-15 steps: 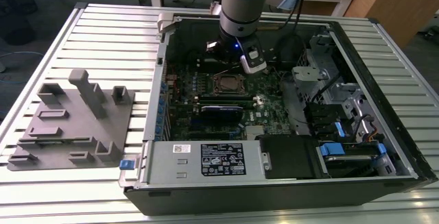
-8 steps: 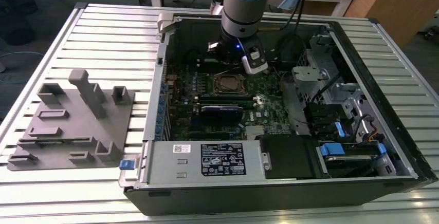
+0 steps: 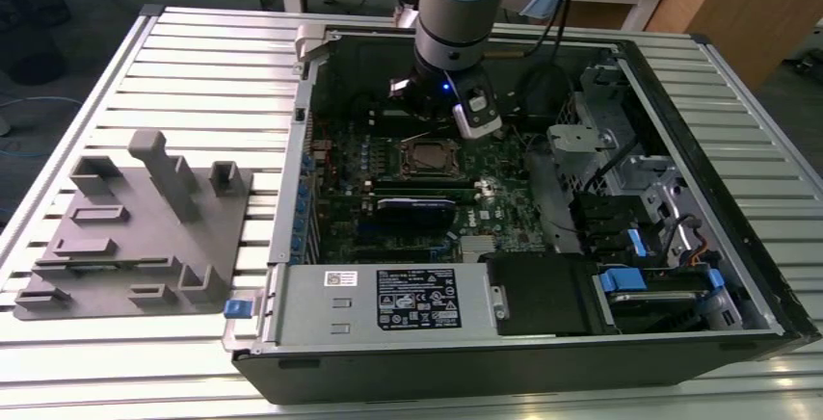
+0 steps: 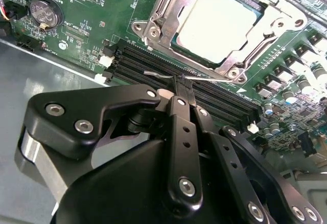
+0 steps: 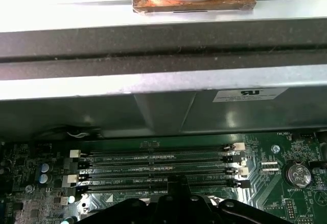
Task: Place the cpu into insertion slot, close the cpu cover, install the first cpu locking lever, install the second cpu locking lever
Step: 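Install the first cpu locking lever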
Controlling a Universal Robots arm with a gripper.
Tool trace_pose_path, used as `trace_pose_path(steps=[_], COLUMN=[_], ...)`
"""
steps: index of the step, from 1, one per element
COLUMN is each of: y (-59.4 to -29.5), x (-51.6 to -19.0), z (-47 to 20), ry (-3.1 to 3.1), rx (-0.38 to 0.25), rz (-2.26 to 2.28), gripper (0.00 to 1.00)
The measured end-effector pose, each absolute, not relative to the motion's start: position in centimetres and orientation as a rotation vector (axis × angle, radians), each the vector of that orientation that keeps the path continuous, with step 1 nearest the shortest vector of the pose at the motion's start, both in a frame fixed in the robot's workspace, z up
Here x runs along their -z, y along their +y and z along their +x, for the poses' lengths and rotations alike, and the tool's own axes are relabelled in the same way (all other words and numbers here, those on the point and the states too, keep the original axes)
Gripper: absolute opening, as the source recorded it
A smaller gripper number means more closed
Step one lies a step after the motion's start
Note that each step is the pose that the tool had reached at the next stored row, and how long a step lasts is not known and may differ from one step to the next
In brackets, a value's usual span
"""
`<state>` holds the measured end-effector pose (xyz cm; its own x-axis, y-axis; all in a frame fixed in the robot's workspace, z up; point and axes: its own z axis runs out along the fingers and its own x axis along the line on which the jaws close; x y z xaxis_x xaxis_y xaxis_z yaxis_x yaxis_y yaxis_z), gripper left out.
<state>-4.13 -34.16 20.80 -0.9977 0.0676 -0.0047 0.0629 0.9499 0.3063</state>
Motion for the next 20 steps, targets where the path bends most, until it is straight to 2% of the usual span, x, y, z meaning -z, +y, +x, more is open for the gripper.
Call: trace_pose_path(steps=[20], y=[-33.1], x=[-19.7], z=[-3.9], ry=[3.096], rx=[-0.412], rz=[0.103], gripper=[0.10])
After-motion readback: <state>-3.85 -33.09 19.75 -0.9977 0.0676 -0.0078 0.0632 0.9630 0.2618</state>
